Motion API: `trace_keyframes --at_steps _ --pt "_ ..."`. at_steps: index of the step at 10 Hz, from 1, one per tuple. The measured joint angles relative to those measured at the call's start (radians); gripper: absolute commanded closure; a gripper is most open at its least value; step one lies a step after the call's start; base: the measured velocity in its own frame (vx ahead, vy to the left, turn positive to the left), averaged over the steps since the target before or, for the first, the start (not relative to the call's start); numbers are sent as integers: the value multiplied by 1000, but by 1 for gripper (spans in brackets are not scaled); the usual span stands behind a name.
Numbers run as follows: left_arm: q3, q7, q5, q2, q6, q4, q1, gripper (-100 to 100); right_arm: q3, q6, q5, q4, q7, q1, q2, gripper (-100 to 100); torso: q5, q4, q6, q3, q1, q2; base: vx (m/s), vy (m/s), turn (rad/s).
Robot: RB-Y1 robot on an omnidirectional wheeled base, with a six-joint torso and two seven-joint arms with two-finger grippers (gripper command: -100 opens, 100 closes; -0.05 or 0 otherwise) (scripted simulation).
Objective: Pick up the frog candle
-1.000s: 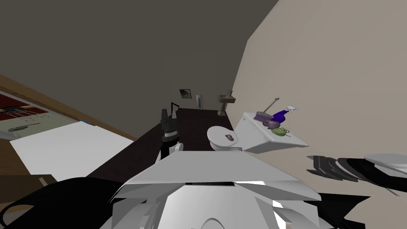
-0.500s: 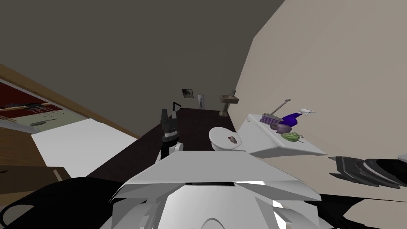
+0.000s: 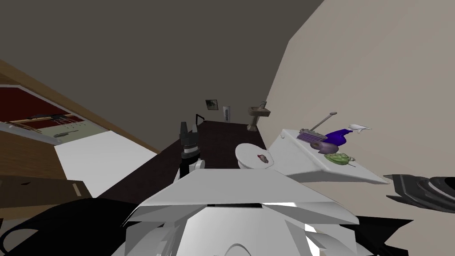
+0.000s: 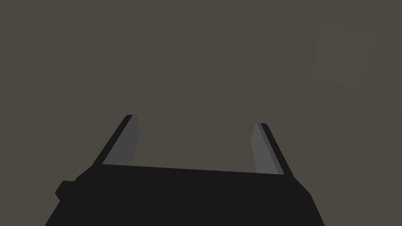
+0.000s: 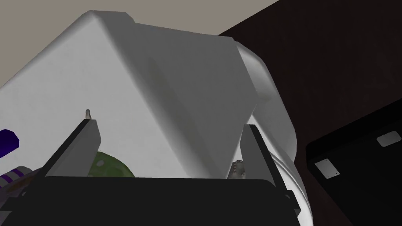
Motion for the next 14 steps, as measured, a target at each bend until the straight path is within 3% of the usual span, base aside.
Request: trace_keyframes --at_steps 2,3,8,9,10,13,14 --pt "0 0 0 0 0 0 0 0 8 -33 31 85 15 -48 29 -100 -1 1 1 3 -5 5 45 12 100" --pt "0 0 0 0 0 0 0 0 21 -7 8 49 7 -15 -15 -100 0 1 -1 1 -3 2 114 46 105" --pt "0 0 0 0 0 0 0 0 45 -36 22 152 43 -67 3 -100 -1 0 -1 0 -4 -1 62 15 71" --pt "0 0 0 0 0 0 0 0 46 -37 22 153 45 -68 4 0 -1 0 1 0 -5 1 11 0 -8" --pt "0 0 0 0 0 0 0 0 46 -37 22 153 45 -68 4 -100 -1 1 1 3 -5 5 -62 -30 238" --pt "0 0 0 0 0 0 0 0 73 -29 26 167 -2 -73 20 -100 -2 4 1 9 -7 15 -122 -26 165" --pt "0 0 0 0 0 0 0 0 81 -15 15 142 -24 -53 11 -100 -2 4 1 9 -7 15 -95 -27 154"
